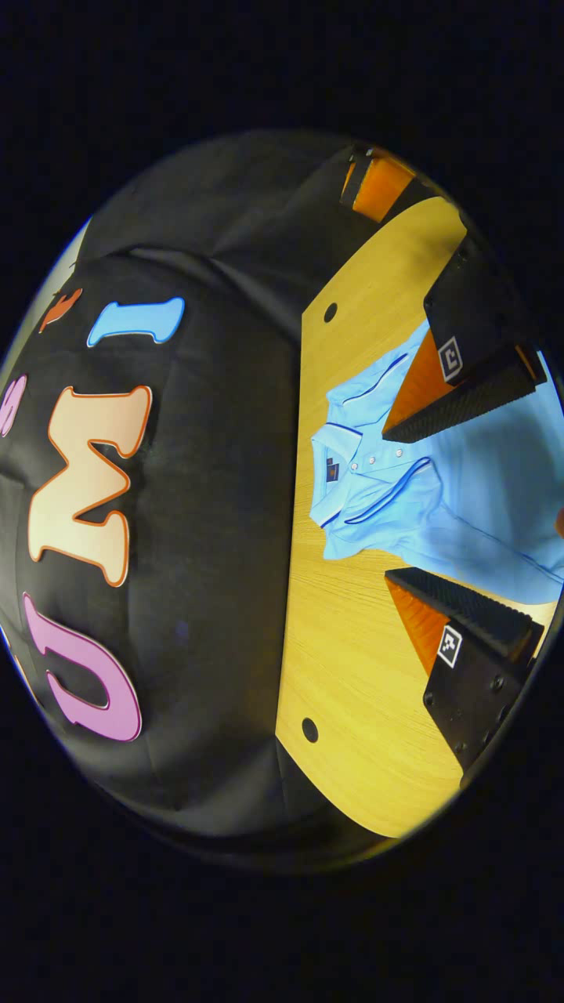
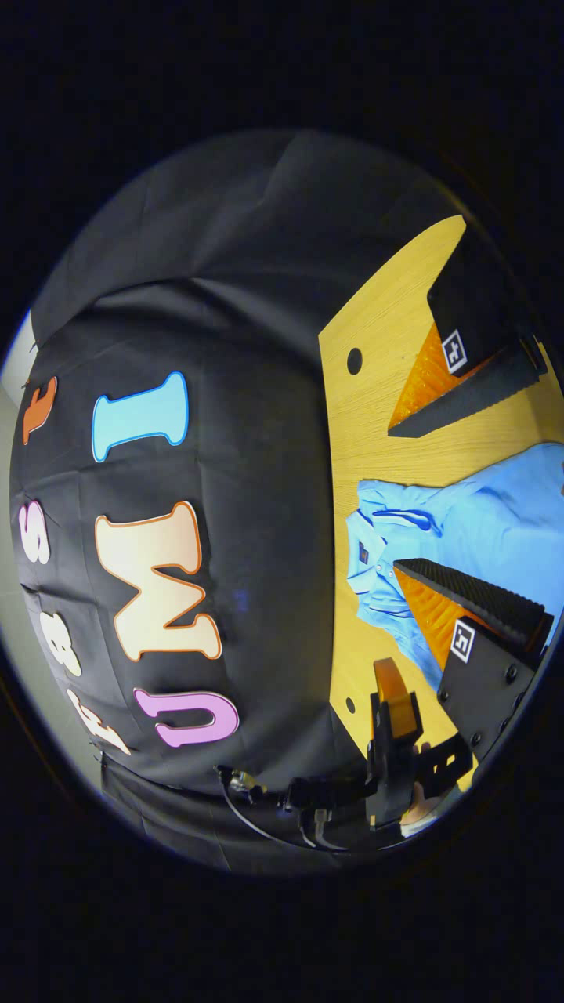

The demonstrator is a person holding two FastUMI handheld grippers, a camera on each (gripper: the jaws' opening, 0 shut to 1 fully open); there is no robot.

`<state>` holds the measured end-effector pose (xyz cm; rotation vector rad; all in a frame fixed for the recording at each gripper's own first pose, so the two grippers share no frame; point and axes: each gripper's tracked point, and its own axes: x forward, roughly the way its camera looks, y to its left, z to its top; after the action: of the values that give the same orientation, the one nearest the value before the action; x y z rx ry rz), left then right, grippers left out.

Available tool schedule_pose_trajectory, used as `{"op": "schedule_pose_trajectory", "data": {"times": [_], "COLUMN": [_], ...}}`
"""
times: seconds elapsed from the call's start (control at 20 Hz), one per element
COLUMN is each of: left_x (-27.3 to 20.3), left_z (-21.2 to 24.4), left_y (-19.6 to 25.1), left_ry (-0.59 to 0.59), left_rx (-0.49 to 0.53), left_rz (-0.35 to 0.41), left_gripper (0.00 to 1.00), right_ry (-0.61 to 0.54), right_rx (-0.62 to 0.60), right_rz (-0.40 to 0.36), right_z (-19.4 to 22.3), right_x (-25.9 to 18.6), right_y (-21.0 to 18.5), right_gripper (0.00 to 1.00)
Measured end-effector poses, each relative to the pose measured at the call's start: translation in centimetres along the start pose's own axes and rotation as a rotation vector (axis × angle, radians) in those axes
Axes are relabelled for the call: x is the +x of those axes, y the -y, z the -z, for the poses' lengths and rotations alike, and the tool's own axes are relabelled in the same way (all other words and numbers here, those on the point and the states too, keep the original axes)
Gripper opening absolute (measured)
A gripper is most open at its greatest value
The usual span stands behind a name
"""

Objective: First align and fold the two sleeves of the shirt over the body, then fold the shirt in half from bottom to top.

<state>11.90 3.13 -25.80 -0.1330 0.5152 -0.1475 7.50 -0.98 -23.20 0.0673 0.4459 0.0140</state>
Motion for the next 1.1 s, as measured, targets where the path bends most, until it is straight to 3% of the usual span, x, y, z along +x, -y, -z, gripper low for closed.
{"op": "schedule_pose_trajectory", "data": {"times": [0.2, 0.35, 0.55, 0.85, 0.95, 1.1], "left_x": [-6.2, -9.8, -14.2, -18.3, -18.9, -20.1], "left_z": [1.6, 4.7, 9.5, 17.0, 19.0, 20.9], "left_y": [0.2, 0.8, 0.5, 0.4, 0.1, -0.4], "left_ry": [0.013, -0.015, -0.078, -0.182, -0.215, -0.24], "left_rx": [0.054, 0.086, 0.078, 0.113, 0.131, 0.147], "left_rz": [0.016, 0.046, 0.031, 0.032, 0.027, 0.017], "left_gripper": [0.96, 0.96, 0.96, 0.96, 0.96, 0.96], "right_ry": [-0.03, -0.063, -0.116, -0.211, -0.236, -0.266], "right_rx": [-0.019, -0.026, -0.048, -0.072, -0.084, -0.109], "right_rz": [-0.015, -0.029, -0.039, -0.047, -0.049, -0.053], "right_z": [2.6, 5.4, 8.9, 14.5, 15.9, 17.9], "right_x": [-4.8, -7.7, -11.2, -15.1, -15.9, -16.6], "right_y": [0.2, 0.4, 0.5, 1.0, 1.1, 1.2], "right_gripper": [0.97, 0.97, 0.97, 0.98, 0.93, 0.98]}}
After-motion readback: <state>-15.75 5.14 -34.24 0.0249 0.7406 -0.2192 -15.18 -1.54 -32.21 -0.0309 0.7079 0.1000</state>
